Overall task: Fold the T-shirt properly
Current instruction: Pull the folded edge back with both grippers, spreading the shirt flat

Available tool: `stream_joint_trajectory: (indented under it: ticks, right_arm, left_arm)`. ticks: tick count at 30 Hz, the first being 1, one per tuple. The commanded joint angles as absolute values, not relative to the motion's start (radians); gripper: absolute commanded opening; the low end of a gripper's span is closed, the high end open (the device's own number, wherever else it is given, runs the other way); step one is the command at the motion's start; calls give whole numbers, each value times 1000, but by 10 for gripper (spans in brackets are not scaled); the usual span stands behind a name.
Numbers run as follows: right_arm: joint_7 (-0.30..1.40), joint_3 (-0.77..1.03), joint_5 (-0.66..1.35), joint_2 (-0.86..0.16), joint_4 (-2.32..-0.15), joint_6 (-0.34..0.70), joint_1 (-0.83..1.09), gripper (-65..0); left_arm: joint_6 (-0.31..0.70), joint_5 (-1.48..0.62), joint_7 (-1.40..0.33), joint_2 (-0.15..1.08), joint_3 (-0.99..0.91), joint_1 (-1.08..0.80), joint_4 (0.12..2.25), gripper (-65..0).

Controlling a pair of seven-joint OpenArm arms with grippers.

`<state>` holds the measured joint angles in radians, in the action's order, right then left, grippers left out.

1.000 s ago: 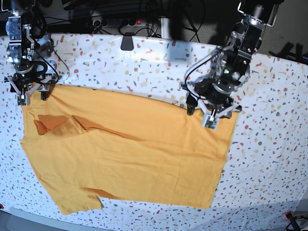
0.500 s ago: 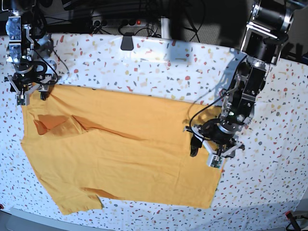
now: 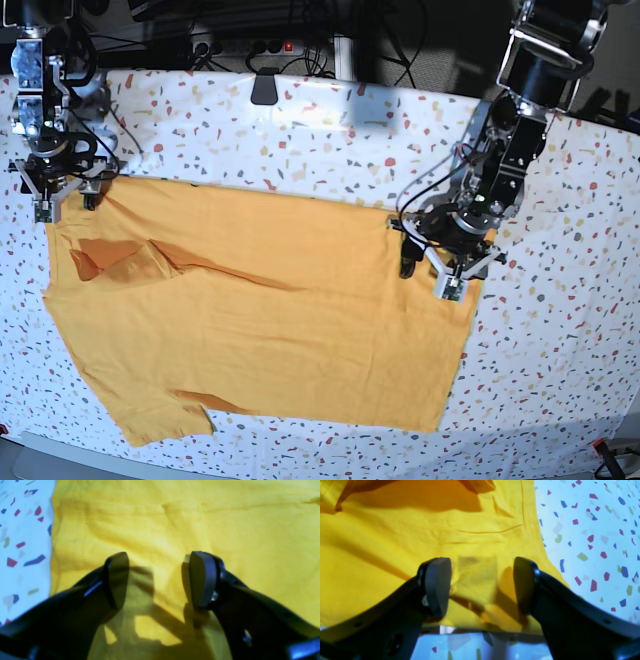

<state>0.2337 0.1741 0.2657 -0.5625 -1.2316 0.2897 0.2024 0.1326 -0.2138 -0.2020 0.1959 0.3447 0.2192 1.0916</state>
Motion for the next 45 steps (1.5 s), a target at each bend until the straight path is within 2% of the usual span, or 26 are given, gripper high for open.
stream_joint_trajectory:
  ticks: [1,13,21,28,34,39,45]
  right_arm:
    - [315,173,253,-574,-1220,319,210,-259]
    - [330,173,270,-574,-1224,347,217,-260]
    - [376,173,271,-574,-1293,366,226,-260]
    - [371,173,270,-574,-1398,364,336,-260]
    - [371,196,266,-574,-1406,360,402,-260]
    - [376,230,265,-574,-1412,361,437,-260]
    - [384,236,262,-577,-1455,361,485,-260]
  left_arm:
    - [132,-210,-208,200,341,220,1105,-279]
    - [131,-211,-284,258,341,160,1113,-279]
    - [131,-211,-321,277,341,59,1254,-279]
    - [131,-210,-373,286,341,-19,1351,-279]
    - [130,-177,-383,286,341,-78,1408,-279]
    - [57,-104,-412,286,341,-116,1478,-279]
    - [25,-75,-462,286,341,-167,1597,-279]
